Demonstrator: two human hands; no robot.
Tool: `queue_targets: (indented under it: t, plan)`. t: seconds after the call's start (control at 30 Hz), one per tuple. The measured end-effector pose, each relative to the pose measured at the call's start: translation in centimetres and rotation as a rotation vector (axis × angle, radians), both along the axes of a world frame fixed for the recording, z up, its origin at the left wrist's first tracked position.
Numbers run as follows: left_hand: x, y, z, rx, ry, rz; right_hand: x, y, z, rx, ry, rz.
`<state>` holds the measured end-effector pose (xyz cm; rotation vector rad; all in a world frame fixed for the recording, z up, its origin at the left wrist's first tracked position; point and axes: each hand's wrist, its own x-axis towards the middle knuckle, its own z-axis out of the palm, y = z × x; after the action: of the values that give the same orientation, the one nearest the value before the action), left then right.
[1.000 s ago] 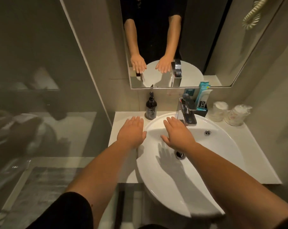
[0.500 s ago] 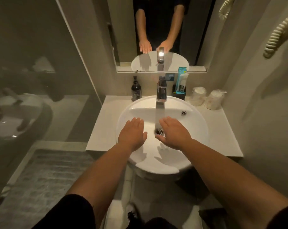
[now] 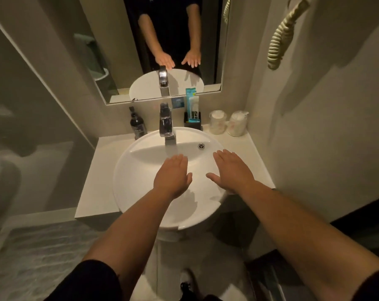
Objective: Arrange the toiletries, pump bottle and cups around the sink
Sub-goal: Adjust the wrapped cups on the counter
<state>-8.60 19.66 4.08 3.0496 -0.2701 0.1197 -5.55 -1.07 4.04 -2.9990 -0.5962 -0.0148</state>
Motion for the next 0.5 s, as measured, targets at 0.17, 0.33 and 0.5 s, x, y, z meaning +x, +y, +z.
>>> queue_targets:
  t: [0.17,0.33,0.5]
  plan:
    - [5.3,-0.9,-0.3,-0.02,0.0,-0.082,3.3,-1.8,0.0,0.008,0.019,-0.107]
    - [11.4,-1.6,-1.6,-0.038,0.044,-0.173,7.0,-2.9,-0.1,0.016,0.055,-0.211]
    - [16.1,-1.9,-3.7,-0.051,0.074,-0.257,10.3,-3.9,-0.6,0.003,0.037,-0.258]
